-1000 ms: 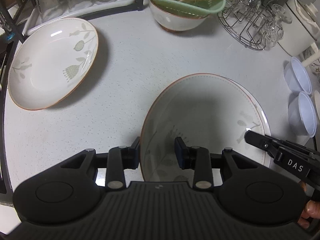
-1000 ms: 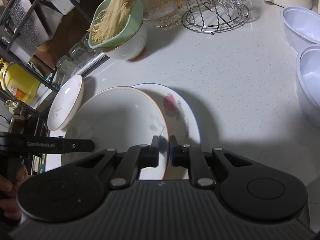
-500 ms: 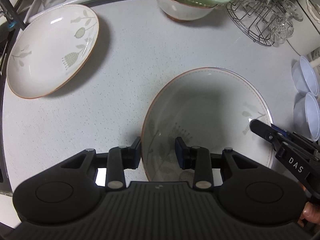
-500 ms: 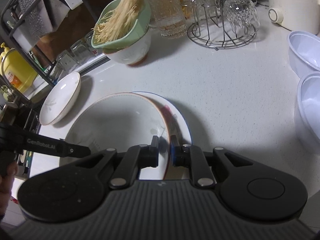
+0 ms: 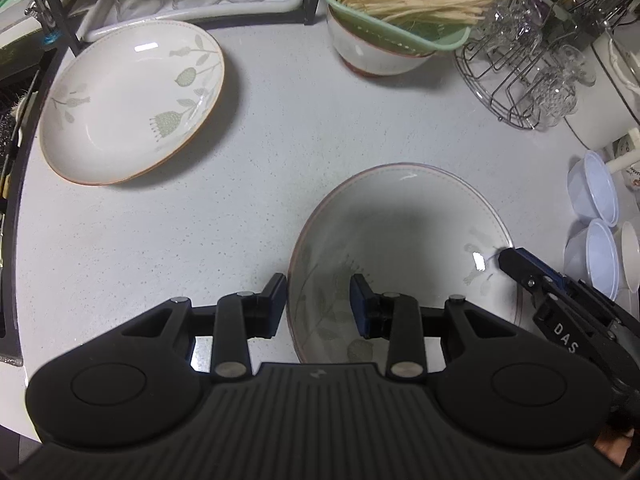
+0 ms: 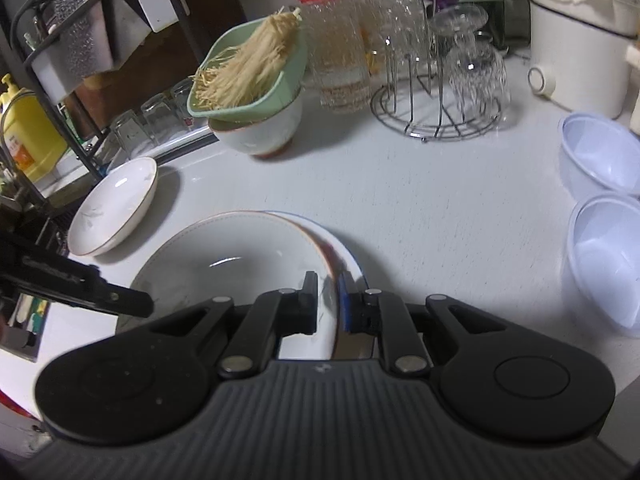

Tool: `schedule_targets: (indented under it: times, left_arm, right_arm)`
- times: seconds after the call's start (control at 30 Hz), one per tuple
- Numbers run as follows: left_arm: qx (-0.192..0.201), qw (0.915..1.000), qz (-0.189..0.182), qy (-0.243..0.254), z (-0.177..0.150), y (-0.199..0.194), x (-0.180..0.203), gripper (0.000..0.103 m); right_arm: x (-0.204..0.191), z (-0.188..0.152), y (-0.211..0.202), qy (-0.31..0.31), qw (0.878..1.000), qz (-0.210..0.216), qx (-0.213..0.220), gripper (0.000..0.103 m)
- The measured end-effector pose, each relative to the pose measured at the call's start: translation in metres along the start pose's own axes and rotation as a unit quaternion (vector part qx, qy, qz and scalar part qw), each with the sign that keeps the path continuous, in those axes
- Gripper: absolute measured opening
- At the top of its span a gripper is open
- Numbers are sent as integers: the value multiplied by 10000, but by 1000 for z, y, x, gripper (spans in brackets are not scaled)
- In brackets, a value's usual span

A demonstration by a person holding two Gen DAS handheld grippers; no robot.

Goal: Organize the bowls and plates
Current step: 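Lift the leaf plate with both grippers and carry it over the pink-rose plate, then lower the leaf plate onto the pink-rose plate and open both grippers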

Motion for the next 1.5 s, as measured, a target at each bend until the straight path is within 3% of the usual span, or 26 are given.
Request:
schedule_targets:
  times: [0.4, 0.93, 1.3, 1.5]
  left_arm:
    - [657, 9978, 4, 110, -1, -52, 15, 39]
    - [1464, 9886, 44, 354, -9, -131, 37, 39]
    - [1834, 9813, 125, 570, -27, -174, 53, 39]
    - [1983, 9790, 206, 435, -36, -188, 52, 49]
  right_arm:
    - [-5, 11, -26, 60, 9994, 96, 328, 15]
    - [-30, 47, -107, -69, 9950, 458, 890, 15]
    - [-42, 42, -155, -153, 9917, 655, 1094, 15]
    - [-42, 36, -177, -177, 9906, 679, 1171, 15]
Point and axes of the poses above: each gripper's, at about its wrist camera, not at the fingertips, and y roughly the way its jaws point, x to its right, z to its top, the point moved 7 cm from there along y, roughly the way its jaws point, and after that the axes turned 9 degrees about y, right-handed, at the moved point
